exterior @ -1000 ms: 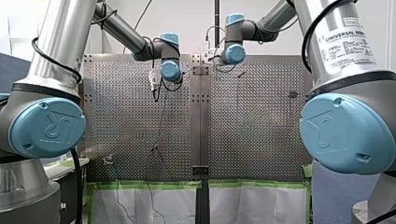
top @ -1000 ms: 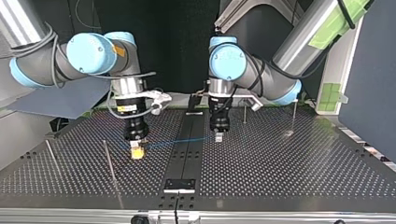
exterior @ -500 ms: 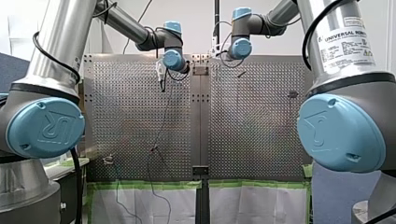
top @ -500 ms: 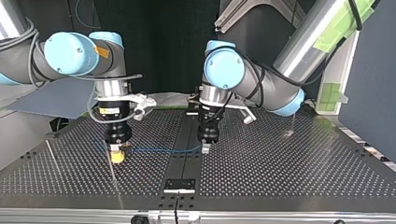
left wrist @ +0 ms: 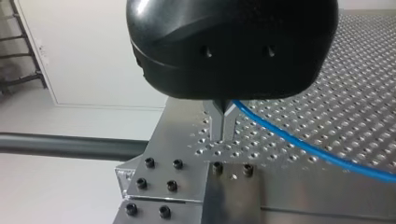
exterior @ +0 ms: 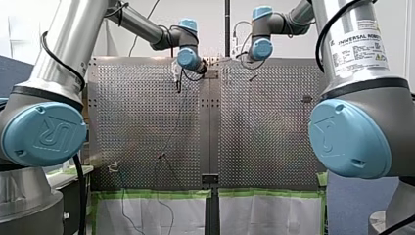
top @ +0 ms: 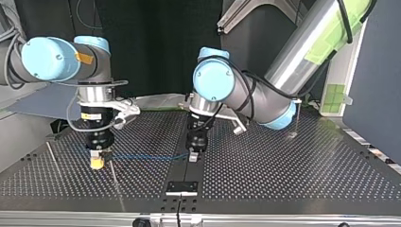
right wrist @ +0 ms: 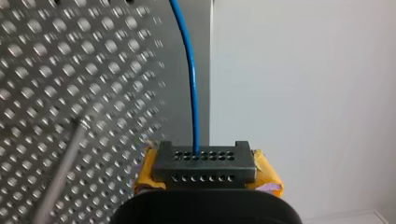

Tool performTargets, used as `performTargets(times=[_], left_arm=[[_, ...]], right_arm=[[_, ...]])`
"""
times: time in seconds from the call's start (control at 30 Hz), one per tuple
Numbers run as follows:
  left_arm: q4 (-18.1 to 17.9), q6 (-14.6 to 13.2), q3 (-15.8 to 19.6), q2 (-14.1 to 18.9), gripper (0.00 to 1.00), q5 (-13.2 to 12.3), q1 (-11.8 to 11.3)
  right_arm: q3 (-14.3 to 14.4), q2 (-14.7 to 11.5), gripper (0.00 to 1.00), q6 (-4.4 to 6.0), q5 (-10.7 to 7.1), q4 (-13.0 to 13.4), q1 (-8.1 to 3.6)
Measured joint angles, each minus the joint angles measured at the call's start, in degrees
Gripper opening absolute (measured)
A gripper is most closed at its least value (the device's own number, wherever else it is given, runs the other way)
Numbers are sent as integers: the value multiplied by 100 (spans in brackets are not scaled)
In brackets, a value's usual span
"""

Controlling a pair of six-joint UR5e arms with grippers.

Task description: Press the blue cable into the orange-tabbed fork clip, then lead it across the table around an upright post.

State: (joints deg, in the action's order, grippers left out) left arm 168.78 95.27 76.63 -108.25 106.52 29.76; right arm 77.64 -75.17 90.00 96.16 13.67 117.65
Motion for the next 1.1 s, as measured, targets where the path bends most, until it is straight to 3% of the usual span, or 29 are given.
performTargets(times=[0.23,0.47,0.67,0.83,1.1], left_arm=[[39,135,-377,-140,0,13,134],[157,181,-697,-360,0,4,266],[232,211,-1018,-676,0,21,449],[235,265,-1281,-942,0,35,576],[208,407,-1451,-1080,0,6,663]], right_arm=[[2,-66,0,10,-22,-137,-304],[6,-125,0,71,-217,-284,-733],[4,-133,0,88,-252,-291,-1053],[4,-115,0,89,-255,-286,-1162],[6,-86,0,117,-313,-275,-1281]])
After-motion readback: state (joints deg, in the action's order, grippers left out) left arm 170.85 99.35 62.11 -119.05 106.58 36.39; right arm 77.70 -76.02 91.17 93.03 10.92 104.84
